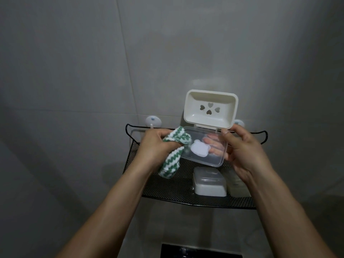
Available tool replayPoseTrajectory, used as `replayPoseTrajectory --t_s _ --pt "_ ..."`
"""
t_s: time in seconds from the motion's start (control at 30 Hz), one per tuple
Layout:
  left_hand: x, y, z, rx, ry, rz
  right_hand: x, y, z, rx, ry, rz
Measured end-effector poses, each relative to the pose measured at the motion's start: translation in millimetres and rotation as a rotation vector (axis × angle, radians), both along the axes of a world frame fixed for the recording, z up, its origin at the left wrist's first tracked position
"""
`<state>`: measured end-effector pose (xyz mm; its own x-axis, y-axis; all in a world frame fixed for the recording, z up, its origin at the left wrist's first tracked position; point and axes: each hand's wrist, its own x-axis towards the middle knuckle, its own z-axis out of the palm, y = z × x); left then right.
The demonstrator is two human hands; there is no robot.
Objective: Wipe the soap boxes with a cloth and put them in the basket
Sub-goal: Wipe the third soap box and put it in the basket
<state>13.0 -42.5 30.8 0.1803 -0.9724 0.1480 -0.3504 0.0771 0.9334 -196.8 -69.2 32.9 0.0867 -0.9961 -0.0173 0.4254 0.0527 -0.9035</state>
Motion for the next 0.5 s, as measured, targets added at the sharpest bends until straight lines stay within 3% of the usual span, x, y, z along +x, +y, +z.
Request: replayPoseTrajectory --t_s 0.07,0.17,0.33,0.5 --pt "-2.7 1.3 -2.7 -0.011 -0.082 0.032 -0.8 0.1 1.2 0.002 -0.027 -0.03" --pt "-5.5 5.2 -7.4 0.037 -0.009 0.057 0.8 0.0 2.1 -0.006 -0.054 -0.063" --pt "-20.2 11.5 -10.6 0.203 0.591 0.101 6.9 1.4 -0.1 -0.039 -0.07 -0.11" --pt "-26.8 13.7 -19.4 0.283 0.77 0.085 7.8 3.1 -2.5 -0.074 -0.064 -0.131"
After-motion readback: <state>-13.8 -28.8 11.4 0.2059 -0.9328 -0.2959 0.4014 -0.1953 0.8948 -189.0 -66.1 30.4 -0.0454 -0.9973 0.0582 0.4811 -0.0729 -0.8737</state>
